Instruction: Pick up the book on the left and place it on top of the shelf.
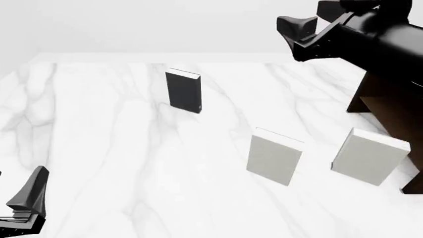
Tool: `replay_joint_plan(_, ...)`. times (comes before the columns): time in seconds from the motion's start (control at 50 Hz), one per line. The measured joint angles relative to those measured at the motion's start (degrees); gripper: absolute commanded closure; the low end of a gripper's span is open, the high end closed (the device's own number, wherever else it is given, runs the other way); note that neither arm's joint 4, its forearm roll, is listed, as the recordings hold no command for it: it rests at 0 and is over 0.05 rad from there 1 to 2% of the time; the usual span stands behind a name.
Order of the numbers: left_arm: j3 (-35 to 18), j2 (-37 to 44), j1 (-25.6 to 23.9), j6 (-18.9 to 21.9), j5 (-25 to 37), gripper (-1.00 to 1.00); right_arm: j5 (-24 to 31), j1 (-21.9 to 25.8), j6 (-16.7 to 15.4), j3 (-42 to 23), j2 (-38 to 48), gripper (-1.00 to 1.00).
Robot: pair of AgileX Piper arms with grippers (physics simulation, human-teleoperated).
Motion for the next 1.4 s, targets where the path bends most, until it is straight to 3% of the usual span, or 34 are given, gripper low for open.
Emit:
replay_joint_plan(0.3,0.0,0.0,0.0,0.0,0.0,-1.00,-0.5,2.9,-1.5,-6.4,10.6,-1.00)
replay_joint_plan(0.7,0.0,0.0,0.0,0.0,0.0,-1.00,-4.0,6.1,-1.1,-8.4,19.1,-1.00)
replay_joint_plan(1.4,0.0,0.0,0.0,0.0,0.0,-1.00,-7.4,6.3,-0.2,-18.2,34.5,-1.00)
